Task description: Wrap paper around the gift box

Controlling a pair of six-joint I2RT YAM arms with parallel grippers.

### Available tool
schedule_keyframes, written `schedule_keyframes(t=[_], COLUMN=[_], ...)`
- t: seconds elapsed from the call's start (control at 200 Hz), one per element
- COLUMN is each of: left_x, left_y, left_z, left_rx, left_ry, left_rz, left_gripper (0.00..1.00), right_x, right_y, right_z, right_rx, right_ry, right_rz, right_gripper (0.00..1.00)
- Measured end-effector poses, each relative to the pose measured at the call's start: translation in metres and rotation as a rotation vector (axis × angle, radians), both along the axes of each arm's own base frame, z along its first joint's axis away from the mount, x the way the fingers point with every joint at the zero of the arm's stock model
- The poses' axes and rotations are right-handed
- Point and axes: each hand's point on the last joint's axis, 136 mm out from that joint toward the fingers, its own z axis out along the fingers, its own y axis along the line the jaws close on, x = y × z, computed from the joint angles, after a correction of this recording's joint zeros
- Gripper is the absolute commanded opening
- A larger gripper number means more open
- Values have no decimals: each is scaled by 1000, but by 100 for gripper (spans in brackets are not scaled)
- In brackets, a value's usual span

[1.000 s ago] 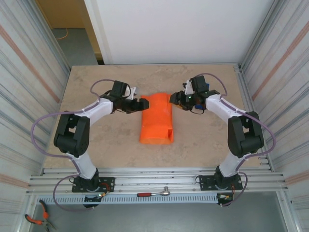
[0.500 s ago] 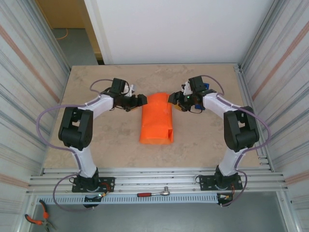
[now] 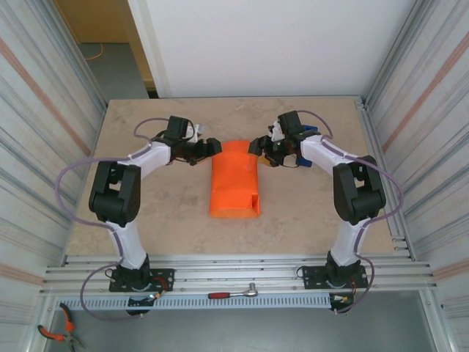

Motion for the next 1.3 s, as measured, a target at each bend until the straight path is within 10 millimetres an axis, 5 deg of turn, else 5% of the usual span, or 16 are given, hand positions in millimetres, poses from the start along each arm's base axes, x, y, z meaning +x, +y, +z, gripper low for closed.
schedule_keyframes(t=[0.175,0.441,0.496,0.787,1.303], left_x=[-31,-111,-123,-174,-160], left_y=[26,15,14,15,12], left_z=[13,32,30,-13,10], left_rx=[0,8,15,117,115], left_ry=[-37,-169,-189,-226,-347], left_rz=[38,-9,-8,38,102], left_gripper=[83,92,99,99,99], right_x=[-30,-109,-119,-141,-162], right_y=[-16,-15,-17,-6,-2], right_z=[5,21,22,2,-23], right_rx=[-47,-120,-122,-205,-278], right_ry=[-21,-130,-153,-188,-214], right_rz=[-8,14,-6,-27,-61], right_gripper=[68,78,79,83,98])
